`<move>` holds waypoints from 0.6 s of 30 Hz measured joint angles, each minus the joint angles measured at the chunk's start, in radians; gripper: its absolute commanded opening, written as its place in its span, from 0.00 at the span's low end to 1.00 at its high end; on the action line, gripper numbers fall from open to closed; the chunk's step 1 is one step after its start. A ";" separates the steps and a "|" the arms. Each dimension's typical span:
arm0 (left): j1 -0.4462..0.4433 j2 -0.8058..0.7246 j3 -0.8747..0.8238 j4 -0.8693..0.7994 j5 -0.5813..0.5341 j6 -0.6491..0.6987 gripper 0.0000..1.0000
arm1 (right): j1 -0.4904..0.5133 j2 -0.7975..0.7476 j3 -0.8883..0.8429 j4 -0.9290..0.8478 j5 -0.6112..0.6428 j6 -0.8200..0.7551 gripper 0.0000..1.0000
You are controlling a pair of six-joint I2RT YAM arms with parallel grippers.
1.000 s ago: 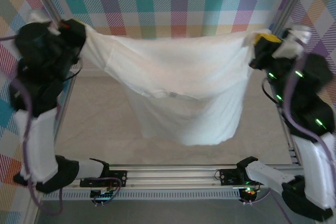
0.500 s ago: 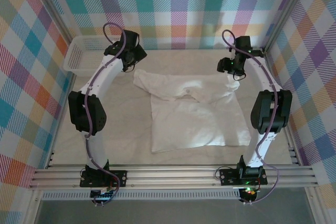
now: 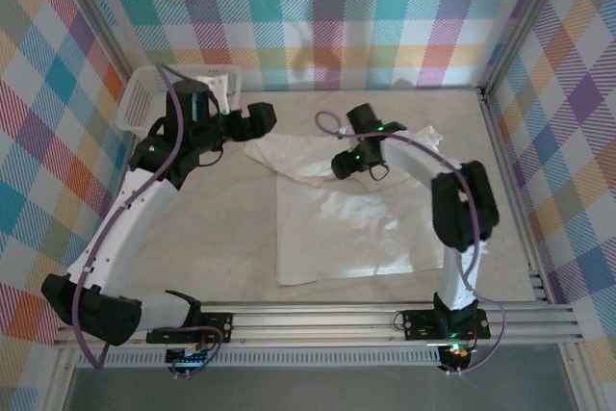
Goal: Fold the inside-out t-shirt
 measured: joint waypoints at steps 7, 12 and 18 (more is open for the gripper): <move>0.000 -0.010 -0.151 -0.014 -0.005 0.039 0.96 | 0.029 0.076 0.006 0.032 0.144 -0.056 0.08; 0.000 -0.013 -0.160 -0.018 -0.023 0.050 0.97 | 0.022 0.045 0.022 0.093 0.196 -0.083 0.00; 0.000 -0.014 -0.149 -0.031 -0.026 0.082 0.99 | -0.033 0.148 0.372 0.129 0.276 -0.129 0.16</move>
